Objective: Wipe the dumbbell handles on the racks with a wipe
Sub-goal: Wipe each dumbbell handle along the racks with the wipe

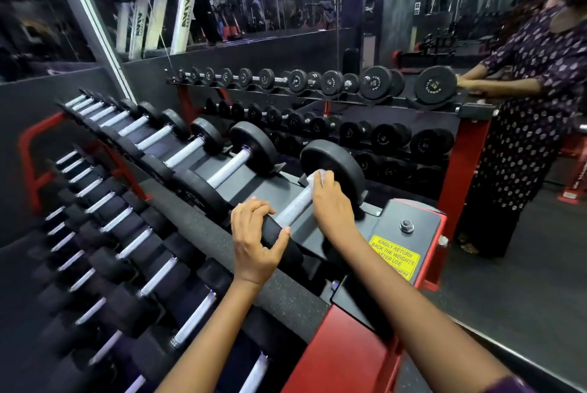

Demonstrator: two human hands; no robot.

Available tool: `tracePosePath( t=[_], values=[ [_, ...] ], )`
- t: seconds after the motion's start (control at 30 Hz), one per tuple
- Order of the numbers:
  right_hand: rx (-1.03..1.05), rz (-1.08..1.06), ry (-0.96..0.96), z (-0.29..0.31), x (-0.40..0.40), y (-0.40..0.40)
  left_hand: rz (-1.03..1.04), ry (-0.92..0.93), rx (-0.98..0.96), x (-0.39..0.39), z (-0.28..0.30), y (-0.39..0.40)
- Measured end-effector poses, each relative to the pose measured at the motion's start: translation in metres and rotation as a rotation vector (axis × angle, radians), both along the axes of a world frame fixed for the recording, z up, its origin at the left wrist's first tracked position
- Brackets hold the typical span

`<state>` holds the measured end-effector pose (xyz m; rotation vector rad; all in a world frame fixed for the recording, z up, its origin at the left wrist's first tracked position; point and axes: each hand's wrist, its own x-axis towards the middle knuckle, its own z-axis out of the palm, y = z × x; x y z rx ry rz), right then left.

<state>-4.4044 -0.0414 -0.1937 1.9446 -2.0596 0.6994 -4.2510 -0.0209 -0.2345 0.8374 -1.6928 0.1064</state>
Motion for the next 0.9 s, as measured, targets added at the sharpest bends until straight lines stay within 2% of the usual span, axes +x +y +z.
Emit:
tracePosePath(
  t=[0.33,0.53,0.63,0.77,0.83,0.9],
  values=[
    [-0.068,-0.035,0.231,0.000,-0.005,-0.010,0.002,-0.009,0.003,0.002,-0.001,-0.003],
    [-0.189,0.020,0.122,-0.016,-0.013,-0.012,-0.007,0.002,0.013,0.000,0.002,-0.002],
    [-0.112,0.138,-0.202,-0.016,-0.003,-0.012,-0.013,0.010,0.010,0.001,0.000,-0.002],
    [-0.144,0.108,-0.942,-0.019,0.016,0.003,-0.014,0.012,-0.014,-0.001,-0.001,-0.003],
    [-0.086,0.048,-1.313,-0.016,0.020,-0.002,-0.019,0.022,-0.004,-0.002,0.000,-0.003],
    [-0.071,0.105,-1.739,-0.010,0.019,-0.006,-0.016,0.023,0.007,-0.002,0.001,-0.003]
  ],
)
